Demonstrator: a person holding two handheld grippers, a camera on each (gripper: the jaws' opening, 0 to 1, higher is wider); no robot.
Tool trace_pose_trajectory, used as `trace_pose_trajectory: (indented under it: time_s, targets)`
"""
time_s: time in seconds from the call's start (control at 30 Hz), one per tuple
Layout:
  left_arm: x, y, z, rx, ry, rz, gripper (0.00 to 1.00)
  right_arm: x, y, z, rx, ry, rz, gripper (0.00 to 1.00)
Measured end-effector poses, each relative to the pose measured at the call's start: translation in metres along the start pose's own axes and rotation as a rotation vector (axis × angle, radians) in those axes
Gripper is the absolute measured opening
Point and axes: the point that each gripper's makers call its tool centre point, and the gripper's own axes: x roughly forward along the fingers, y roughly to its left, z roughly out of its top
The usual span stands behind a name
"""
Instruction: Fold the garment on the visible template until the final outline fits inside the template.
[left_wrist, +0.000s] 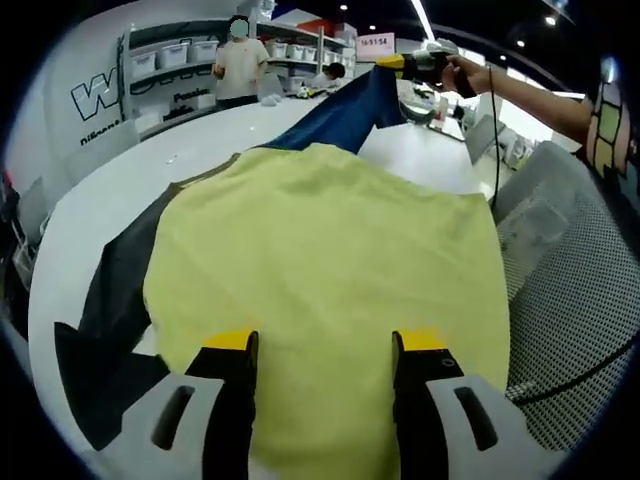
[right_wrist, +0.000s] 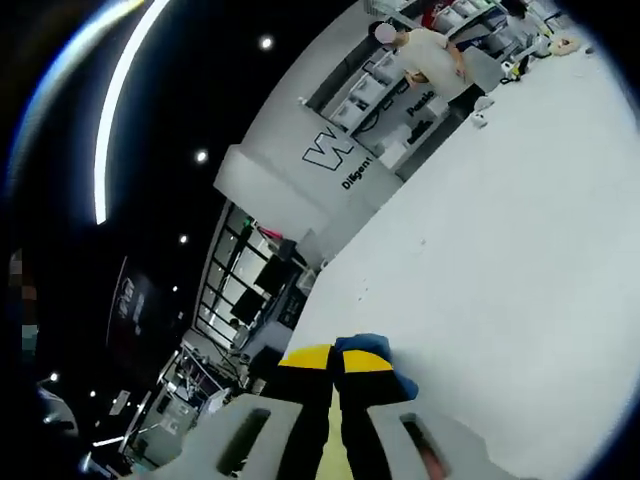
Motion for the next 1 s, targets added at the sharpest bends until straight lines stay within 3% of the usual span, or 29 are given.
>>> trace_pose_trajectory:
  time_s: [0.4,0.53,0.57,0.83,1.0]
  targets:
    - [0.000,-0.001,0.001,-0.005,0.001,-0.003,0.51,0.004,0.007,0.002,0.003,-0.002,0.027,0.00]
    - [0.000,0.005,-0.001,0.006,0.012,0.014,0.51,0.005,0.003,0.012,0.061,-0.048,0.017,0.00]
    - [0.000,0.007,-0.001,0.009,0.015,0.017,0.51,0.005,-0.004,0.020,0.043,-0.047,-0.018,0.00]
    - [0.001,0.005,0.000,0.014,0.012,0.013,0.54,0.000,-0.013,0.043,0.045,-0.097,-0.055,0.00]
    - [0.002,0.006,0.000,0.019,0.011,0.020,0.55,0.007,0.006,0.030,0.043,-0.037,-0.005,0.00]
